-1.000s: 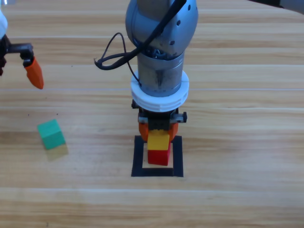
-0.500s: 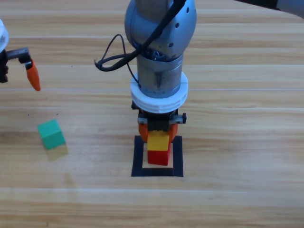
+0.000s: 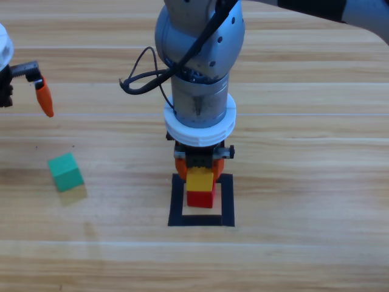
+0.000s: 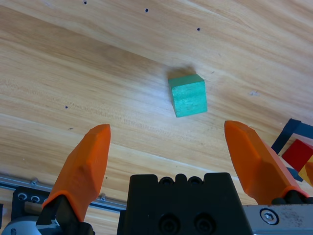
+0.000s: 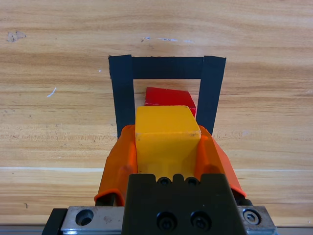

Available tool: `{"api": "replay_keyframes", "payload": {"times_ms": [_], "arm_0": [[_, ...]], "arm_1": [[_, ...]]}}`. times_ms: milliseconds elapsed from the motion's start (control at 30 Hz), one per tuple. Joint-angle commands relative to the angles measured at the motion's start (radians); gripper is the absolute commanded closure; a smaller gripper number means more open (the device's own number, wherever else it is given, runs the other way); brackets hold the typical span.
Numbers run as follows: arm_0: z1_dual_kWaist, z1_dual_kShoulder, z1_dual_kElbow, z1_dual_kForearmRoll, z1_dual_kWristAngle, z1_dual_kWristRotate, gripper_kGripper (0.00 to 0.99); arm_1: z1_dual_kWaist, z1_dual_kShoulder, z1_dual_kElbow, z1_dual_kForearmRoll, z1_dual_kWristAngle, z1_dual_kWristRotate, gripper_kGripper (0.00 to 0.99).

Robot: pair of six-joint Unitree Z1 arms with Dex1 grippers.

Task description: Stack the blocks in the rectangular block: red at the bottom, yellow in the middle, green on top

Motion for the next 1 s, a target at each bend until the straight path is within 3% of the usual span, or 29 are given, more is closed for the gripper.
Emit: {"api": "replay_keyframes", "payload": {"times_ms": [33,67,100,133,433,667,833,900,967,1000], "arm_0": [[-0.02,0.023,0.019,-0.012,0.01,-0.009,0.0],[-0.02,0.023,0.019,-0.012,0.009,-0.009,0.0],[-0.021,0.024,0.019,-0.012,0.009,-0.009,0.0],[-0.021,0.021,0.02,-0.012,0.009,-0.011,0.0],[-0.034,0.027,0.031,-0.038,0.007,-0.026,0.0],[-0.066,0.087,0.112,-0.148,0.01,-0.121,0.019],[-0.101,0.182,0.117,-0.188,0.021,-0.181,0.027],[-0.107,0.185,0.131,-0.203,0.022,-0.188,0.027],[-0.113,0.187,0.139,-0.216,0.022,-0.192,0.027],[-0.116,0.191,0.139,-0.219,0.024,-0.193,0.027]], "arm_1": [[0.026,0.081,0.01,0.01,0.004,-0.011,0.465],[0.026,0.081,0.01,0.01,0.004,-0.015,0.218],[0.026,0.075,0.011,0.01,0.002,-0.015,0.042],[0.026,0.063,0.013,0.01,-0.002,-0.015,0.001],[0.04,-0.123,0.053,0.01,-0.102,-0.034,0.0],[0.099,-0.327,0.066,0.007,-0.207,-0.207,0.0],[0.1,-0.404,0.158,-0.02,-0.207,-0.381,0.0],[0.095,-0.529,0.366,-0.146,-0.203,-0.454,0.001],[0.066,-0.744,0.731,-0.445,-0.125,-0.557,0.002],[0.031,-0.882,0.97,-0.672,-0.039,-0.618,0.002]]}}
